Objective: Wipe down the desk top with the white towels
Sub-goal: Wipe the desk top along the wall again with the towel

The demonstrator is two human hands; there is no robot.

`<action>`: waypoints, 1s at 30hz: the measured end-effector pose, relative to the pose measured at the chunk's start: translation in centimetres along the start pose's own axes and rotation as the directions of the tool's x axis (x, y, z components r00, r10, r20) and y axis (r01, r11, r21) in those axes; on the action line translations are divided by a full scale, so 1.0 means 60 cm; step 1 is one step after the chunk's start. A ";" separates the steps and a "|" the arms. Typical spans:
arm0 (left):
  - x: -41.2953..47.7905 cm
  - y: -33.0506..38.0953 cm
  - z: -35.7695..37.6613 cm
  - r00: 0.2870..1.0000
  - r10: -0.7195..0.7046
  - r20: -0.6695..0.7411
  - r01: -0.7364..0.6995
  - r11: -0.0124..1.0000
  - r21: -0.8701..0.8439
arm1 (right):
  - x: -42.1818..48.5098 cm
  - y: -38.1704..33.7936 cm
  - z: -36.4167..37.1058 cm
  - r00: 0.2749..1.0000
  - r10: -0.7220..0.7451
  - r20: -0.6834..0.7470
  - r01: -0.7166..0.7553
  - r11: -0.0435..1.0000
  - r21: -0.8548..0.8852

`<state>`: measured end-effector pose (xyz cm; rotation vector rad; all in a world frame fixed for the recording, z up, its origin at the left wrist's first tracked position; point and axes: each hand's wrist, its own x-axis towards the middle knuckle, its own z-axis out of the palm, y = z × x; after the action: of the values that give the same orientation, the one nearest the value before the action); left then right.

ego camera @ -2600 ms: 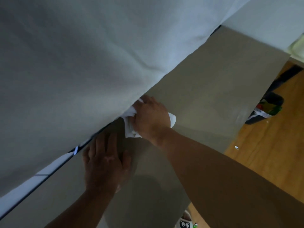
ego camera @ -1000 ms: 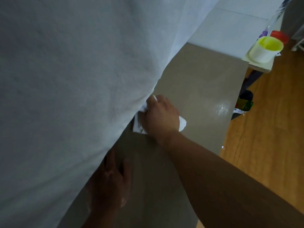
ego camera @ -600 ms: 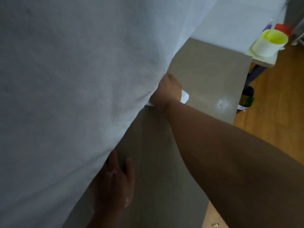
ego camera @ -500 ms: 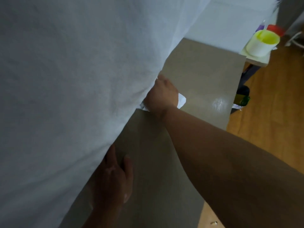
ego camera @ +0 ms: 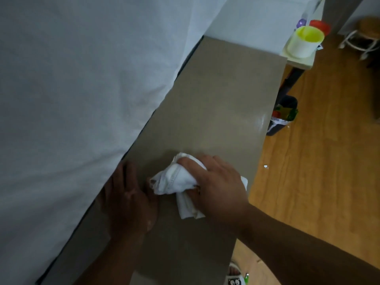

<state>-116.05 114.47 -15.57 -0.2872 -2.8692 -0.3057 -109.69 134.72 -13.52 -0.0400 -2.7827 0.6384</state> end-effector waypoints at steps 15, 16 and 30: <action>0.003 0.009 -0.002 0.997 -0.068 0.033 0.064 0.992 0.105 | 0.312 0.171 -0.006 0.978 0.188 -0.093 -0.193 0.980 -0.050; 0.003 0.009 -0.002 0.998 -0.064 0.025 0.061 0.993 0.101 | 0.313 0.174 -0.006 0.979 0.185 -0.083 -0.189 0.981 -0.040; 0.000 0.003 -0.006 0.999 0.042 0.025 -0.044 0.996 0.077 | -0.013 0.004 -0.002 0.993 0.080 -0.081 -0.072 0.993 0.099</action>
<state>-115.92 114.55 -15.19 -0.3394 -2.8850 -0.1832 -108.90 134.91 -13.74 -0.1504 -2.6762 0.7695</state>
